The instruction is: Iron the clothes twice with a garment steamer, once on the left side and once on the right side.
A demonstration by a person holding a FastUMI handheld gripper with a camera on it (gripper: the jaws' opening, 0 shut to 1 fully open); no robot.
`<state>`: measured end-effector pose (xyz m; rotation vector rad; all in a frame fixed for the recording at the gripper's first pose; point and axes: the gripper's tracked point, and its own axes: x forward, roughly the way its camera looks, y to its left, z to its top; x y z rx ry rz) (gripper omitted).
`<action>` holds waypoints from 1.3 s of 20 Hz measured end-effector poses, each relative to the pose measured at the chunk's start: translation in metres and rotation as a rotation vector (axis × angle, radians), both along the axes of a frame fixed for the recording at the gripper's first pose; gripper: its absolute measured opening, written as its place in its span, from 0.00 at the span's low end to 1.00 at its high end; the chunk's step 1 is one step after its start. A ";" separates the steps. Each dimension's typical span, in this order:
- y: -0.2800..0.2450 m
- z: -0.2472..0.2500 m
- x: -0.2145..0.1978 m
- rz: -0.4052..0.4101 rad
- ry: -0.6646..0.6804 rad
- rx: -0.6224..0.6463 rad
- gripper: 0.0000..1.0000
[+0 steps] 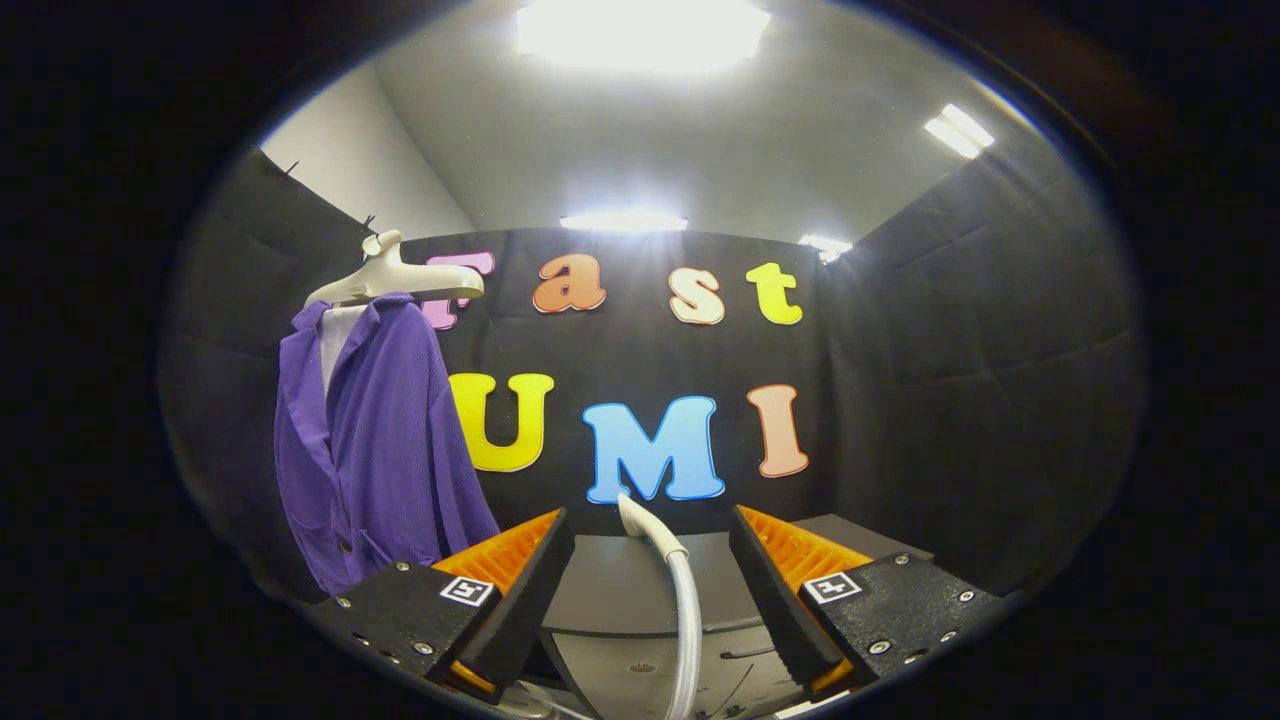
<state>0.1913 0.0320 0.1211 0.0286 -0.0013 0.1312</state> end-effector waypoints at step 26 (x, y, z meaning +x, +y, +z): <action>0.008 -0.114 0.257 0.294 0.556 0.395 0.94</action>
